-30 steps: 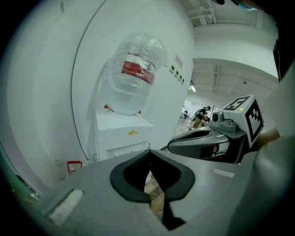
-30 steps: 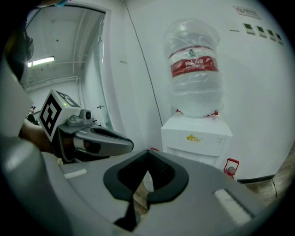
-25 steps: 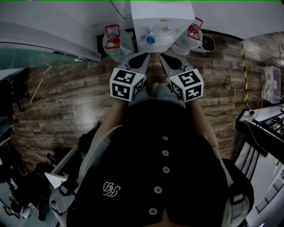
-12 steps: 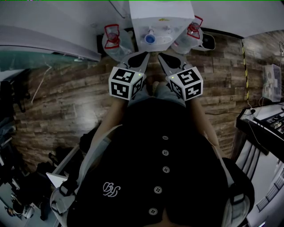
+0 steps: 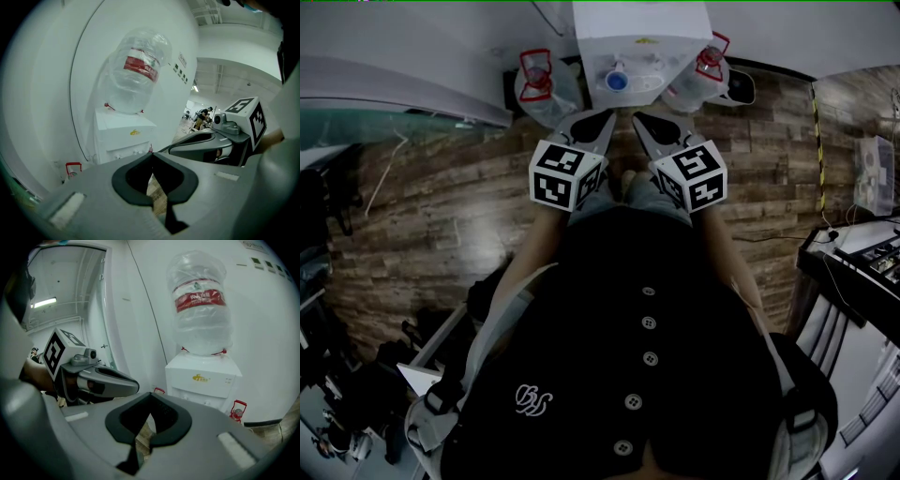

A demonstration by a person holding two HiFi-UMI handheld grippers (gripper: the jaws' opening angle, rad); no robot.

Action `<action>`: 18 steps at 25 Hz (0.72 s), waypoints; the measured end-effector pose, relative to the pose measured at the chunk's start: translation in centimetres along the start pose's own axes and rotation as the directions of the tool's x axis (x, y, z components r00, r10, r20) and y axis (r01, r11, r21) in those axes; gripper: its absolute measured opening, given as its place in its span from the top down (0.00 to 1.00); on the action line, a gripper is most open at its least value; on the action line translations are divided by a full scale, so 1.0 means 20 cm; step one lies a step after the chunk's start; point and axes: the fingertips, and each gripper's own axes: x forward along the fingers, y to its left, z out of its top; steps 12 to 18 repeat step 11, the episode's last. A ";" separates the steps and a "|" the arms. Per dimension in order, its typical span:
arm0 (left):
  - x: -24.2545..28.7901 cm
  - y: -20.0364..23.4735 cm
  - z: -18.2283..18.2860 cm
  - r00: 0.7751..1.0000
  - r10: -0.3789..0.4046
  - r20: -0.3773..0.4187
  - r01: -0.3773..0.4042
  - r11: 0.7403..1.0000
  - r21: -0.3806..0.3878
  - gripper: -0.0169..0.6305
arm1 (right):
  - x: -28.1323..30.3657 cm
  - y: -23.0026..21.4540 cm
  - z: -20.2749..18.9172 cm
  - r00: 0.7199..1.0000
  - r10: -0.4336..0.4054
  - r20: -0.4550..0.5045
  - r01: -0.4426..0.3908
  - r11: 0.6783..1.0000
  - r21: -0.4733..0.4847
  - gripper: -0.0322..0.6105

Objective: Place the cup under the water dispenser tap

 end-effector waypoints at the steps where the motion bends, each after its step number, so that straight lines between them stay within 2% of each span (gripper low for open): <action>1: 0.00 0.00 0.00 1.000 -0.003 -0.002 0.003 1.000 0.001 0.97 | 0.00 0.00 0.00 1.000 0.002 -0.001 -0.002 1.000 0.001 0.95; 10: 0.03 -0.02 -0.01 0.999 -0.048 -0.002 0.048 0.999 -0.015 0.97 | 0.04 0.01 -0.02 0.999 0.029 -0.014 -0.028 1.000 0.010 0.95; 18: 0.03 -0.02 -0.01 0.999 -0.051 -0.004 0.051 0.999 -0.016 0.97 | 0.04 0.01 -0.03 0.999 0.030 -0.016 -0.030 0.999 0.011 0.95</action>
